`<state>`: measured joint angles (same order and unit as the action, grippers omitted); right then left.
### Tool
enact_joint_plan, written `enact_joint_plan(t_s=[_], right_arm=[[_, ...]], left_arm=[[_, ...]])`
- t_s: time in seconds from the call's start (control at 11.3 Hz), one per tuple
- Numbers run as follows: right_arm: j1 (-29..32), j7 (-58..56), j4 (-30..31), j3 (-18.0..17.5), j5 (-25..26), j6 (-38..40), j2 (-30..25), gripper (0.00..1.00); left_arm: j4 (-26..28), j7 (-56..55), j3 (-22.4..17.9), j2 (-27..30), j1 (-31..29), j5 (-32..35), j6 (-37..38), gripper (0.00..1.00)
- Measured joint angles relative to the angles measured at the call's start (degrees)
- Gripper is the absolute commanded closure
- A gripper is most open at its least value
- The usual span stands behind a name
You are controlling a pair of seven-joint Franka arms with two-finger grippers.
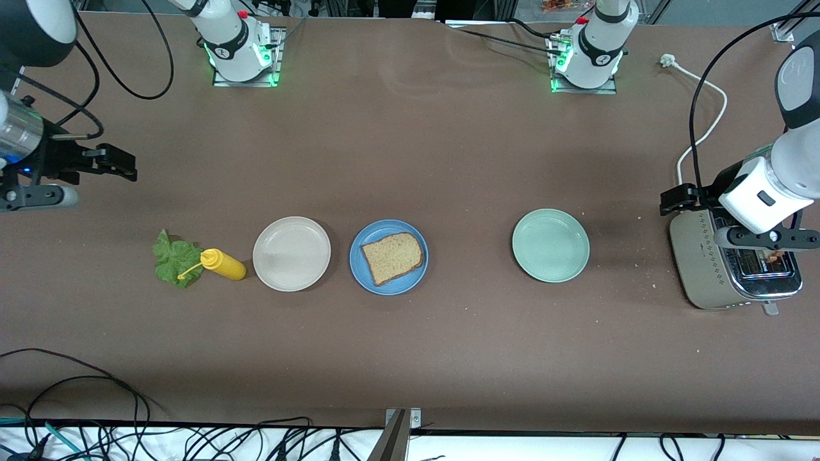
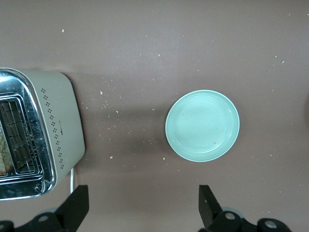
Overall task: Make sandwich in blue plate with both arms
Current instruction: 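Move the right gripper toward the green lettuce leaf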
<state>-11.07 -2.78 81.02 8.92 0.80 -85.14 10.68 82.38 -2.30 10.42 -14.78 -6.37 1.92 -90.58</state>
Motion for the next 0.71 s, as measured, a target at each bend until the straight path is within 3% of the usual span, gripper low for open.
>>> enact_joint_plan(t_s=[0.18, 0.35, 0.71], right_arm=[[2.2, 0.2, -0.1, 0.5, -2.5, 0.0, 0.0, 0.00], [5.6, 0.2, 0.4, -1.4, -4.4, 0.4, -0.3, 0.00], [6.7, 0.3, 6.3, -3.3, -4.5, 0.4, -5.9, 0.00]], left_arm=[[0.0, 1.6, 0.0, 0.0, -0.6, 0.0, 0.0, 0.00], [0.0, 2.2, 0.0, 0.0, -1.1, 0.0, 0.0, 0.00], [0.0, 2.5, 0.1, 0.0, -1.1, 0.0, 0.0, 0.00]])
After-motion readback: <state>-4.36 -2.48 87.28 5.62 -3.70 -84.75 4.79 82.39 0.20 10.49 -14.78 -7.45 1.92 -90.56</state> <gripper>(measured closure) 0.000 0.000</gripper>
